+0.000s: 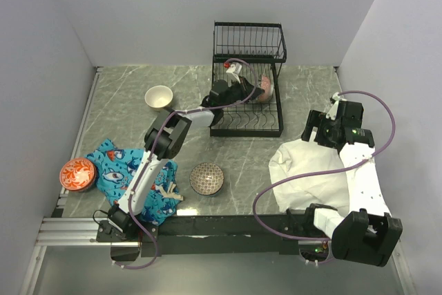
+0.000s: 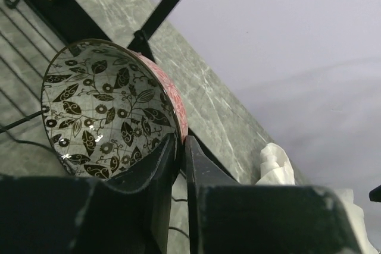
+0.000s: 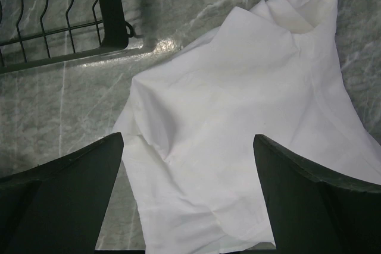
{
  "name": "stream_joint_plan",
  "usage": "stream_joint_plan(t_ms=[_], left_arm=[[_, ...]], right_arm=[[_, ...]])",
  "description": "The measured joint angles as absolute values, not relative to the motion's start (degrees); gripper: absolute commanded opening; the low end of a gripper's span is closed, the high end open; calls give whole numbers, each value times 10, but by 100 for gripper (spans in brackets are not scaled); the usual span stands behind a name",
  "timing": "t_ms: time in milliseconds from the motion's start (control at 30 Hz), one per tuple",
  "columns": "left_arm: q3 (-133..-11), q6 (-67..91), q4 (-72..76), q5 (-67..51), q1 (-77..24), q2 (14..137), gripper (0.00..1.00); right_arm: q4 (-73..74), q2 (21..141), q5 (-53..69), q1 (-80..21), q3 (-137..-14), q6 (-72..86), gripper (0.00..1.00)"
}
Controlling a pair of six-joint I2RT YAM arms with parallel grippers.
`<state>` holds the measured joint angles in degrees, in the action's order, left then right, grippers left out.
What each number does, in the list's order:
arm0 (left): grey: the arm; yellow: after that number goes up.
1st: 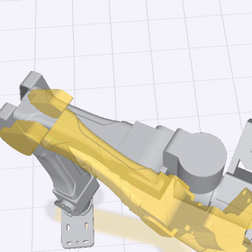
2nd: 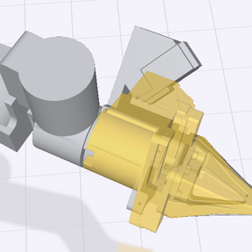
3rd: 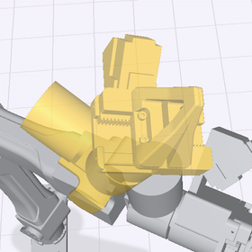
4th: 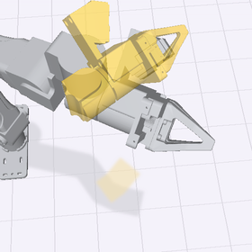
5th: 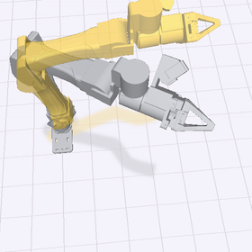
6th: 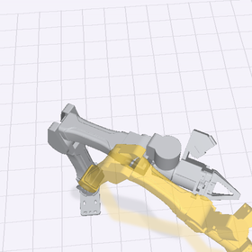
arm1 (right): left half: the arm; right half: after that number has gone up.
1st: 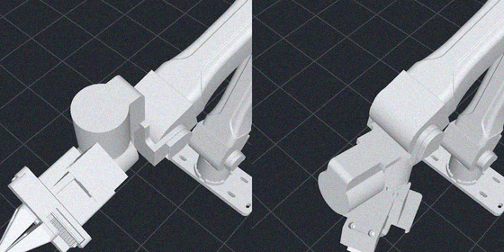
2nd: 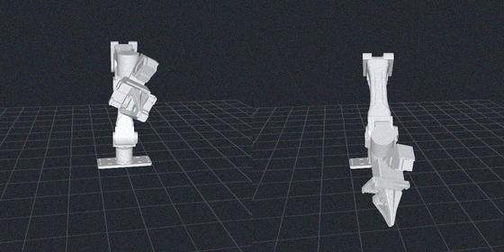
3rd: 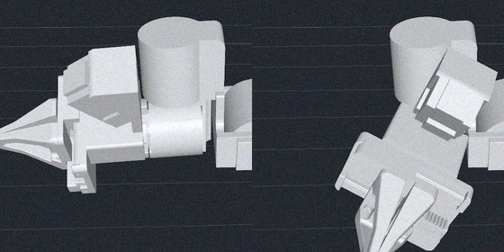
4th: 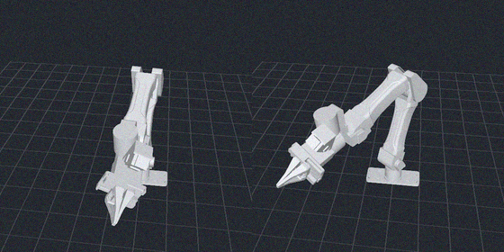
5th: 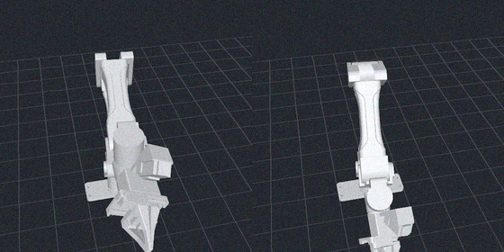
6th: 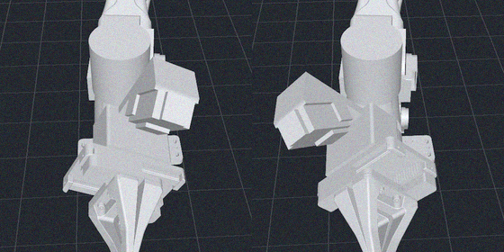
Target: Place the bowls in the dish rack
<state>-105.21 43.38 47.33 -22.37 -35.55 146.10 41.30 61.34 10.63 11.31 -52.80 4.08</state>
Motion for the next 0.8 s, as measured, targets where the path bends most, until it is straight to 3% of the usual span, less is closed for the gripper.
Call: stream_joint_plan(t_ms=[400,800], left_arm=[[-1037,437,476,-246,-333,1461,40],[-966,413,475,-278,-333,1395,45]], right_arm=[[411,627,107,113,-528,41,98],[410,628,116,113,-528,42,98]])
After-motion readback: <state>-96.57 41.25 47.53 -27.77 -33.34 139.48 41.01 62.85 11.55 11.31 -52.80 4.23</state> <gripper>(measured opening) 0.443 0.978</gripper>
